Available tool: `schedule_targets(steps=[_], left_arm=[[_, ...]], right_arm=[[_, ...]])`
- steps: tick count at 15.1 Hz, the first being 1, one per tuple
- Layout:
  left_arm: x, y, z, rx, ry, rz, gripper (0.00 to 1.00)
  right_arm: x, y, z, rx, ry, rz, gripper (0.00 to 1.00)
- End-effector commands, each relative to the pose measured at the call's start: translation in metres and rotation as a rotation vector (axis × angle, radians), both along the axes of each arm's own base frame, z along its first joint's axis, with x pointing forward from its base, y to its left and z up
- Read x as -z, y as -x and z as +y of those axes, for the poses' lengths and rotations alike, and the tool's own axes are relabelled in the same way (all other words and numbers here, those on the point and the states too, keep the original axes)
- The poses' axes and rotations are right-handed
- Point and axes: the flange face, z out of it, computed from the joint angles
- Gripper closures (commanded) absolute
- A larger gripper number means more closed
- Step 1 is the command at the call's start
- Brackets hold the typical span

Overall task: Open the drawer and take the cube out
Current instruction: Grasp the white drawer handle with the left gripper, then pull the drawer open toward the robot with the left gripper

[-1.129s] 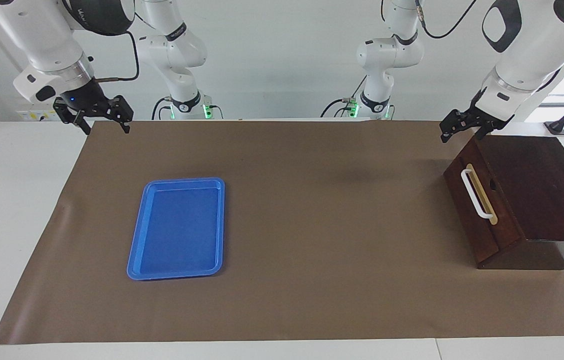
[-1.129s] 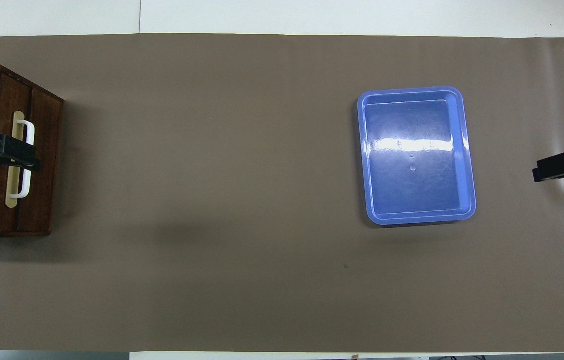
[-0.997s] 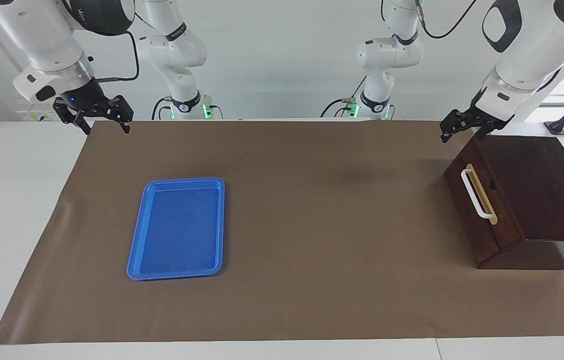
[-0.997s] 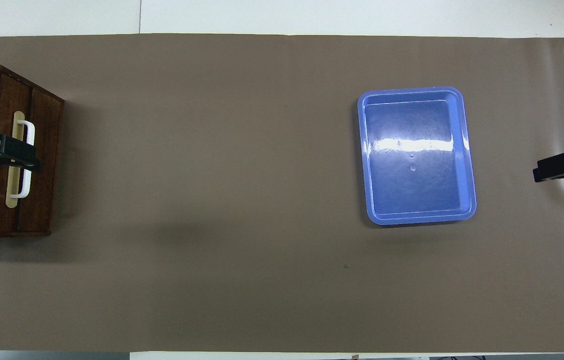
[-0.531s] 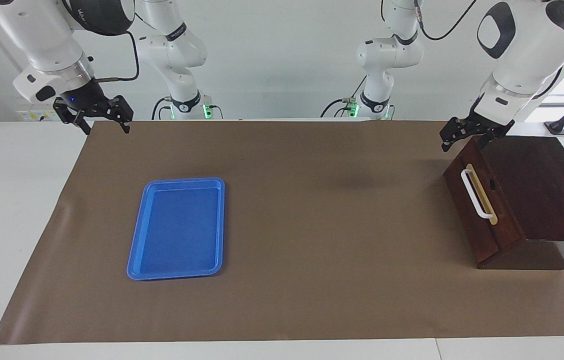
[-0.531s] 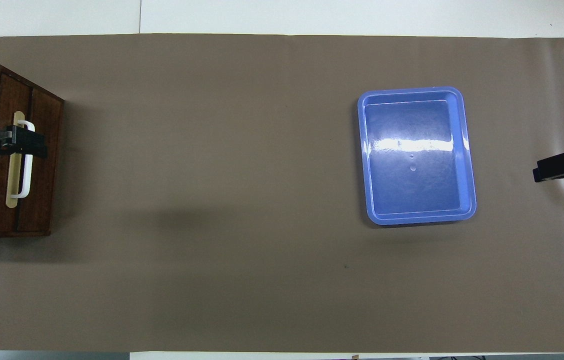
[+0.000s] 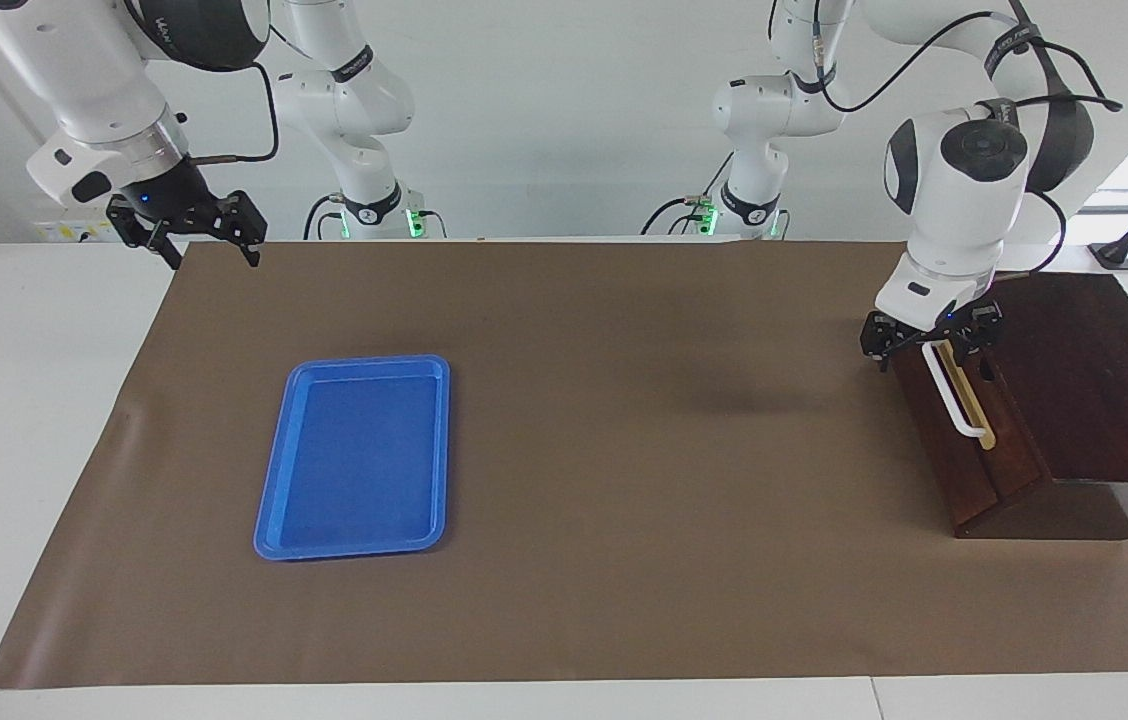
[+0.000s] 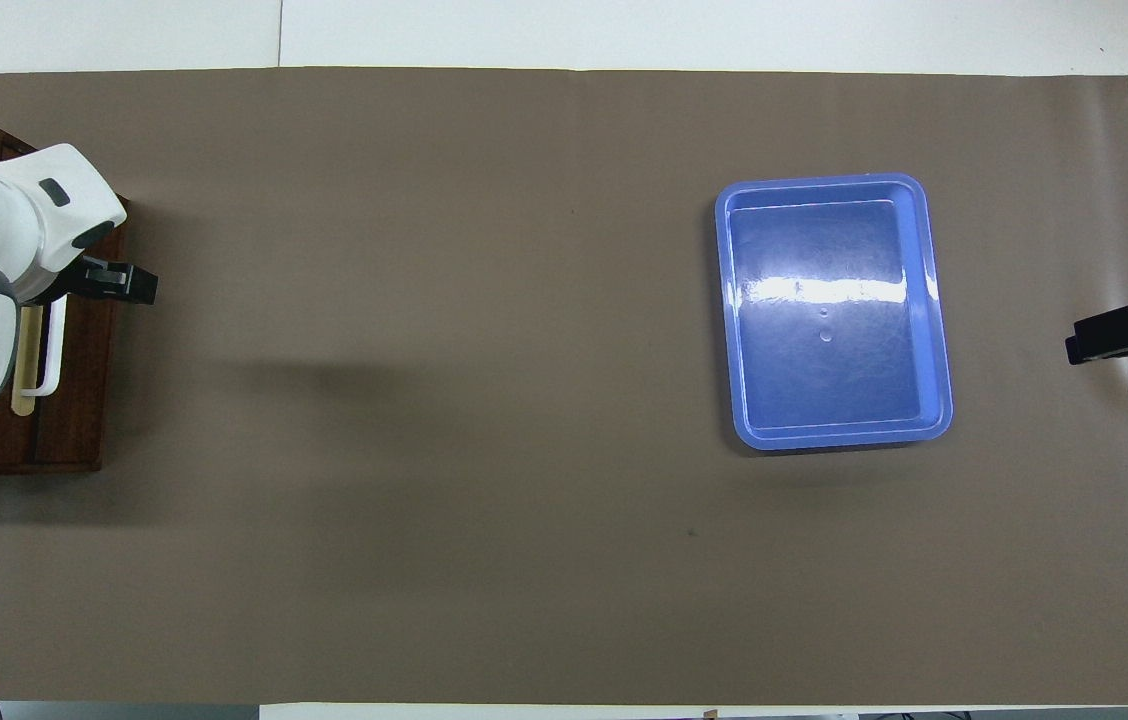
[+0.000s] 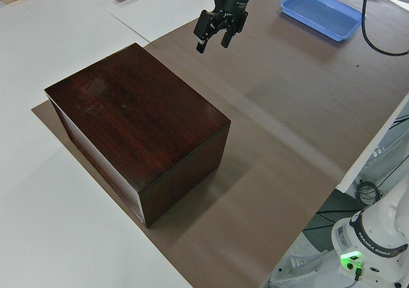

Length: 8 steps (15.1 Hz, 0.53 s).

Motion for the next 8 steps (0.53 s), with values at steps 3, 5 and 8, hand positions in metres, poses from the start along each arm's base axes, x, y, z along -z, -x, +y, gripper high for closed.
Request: schedule_targets(steps=[3, 5, 8], left_arm=[[0.06, 0.008, 0.035, 0.048, -0.036, -0.038, 0.0], [0.069, 0.006, 0.043, 0.05, -0.029, -0.045, 0.0], [0.079, 0.002, 0.047, 0.05, -0.022, -0.048, 0.0]], right_arm=[[-0.002, 0.004, -0.001, 0.016, -0.011, -0.005, 0.0], [-0.002, 0.004, -0.001, 0.016, -0.011, -0.005, 0.0], [-0.001, 0.005, -0.001, 0.016, -0.011, -0.004, 0.0]])
